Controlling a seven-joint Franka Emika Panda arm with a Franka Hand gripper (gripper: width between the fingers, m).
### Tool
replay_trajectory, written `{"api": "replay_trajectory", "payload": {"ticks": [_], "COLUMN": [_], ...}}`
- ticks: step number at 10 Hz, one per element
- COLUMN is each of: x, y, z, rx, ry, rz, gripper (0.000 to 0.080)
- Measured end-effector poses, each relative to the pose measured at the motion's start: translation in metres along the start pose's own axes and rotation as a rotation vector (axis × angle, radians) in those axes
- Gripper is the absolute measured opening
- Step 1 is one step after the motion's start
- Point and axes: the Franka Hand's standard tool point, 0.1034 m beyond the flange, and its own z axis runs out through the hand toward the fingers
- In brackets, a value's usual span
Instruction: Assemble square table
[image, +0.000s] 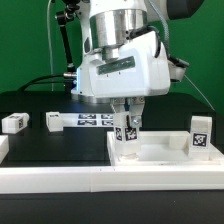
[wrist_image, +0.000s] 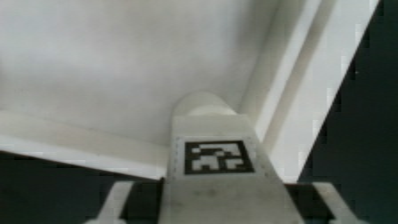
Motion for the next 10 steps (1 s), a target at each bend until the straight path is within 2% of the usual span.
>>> {"api": "replay_trajectory", "payload": {"ticks": [4,7,8,9,10], "x": [-0.0025,-0.0026,-0.0046,-0.0080,-0.0079], "y": [-0.0014,-0.0013,-0.0003,-0.0011,-0.0017], "z": [0.0007,0.0008,0.0013,0.0010,0.0008], "rx": [0.005,0.005,-0.008,-0.027,-0.024], "ry": [-0.005,-0.006,-0.015,-0.034,-0.034], "rz": [0.206,0.182,0.139,0.094,0.016], "gripper": [0.0290,0.0290,0.0524,0.0524,0.0623]}}
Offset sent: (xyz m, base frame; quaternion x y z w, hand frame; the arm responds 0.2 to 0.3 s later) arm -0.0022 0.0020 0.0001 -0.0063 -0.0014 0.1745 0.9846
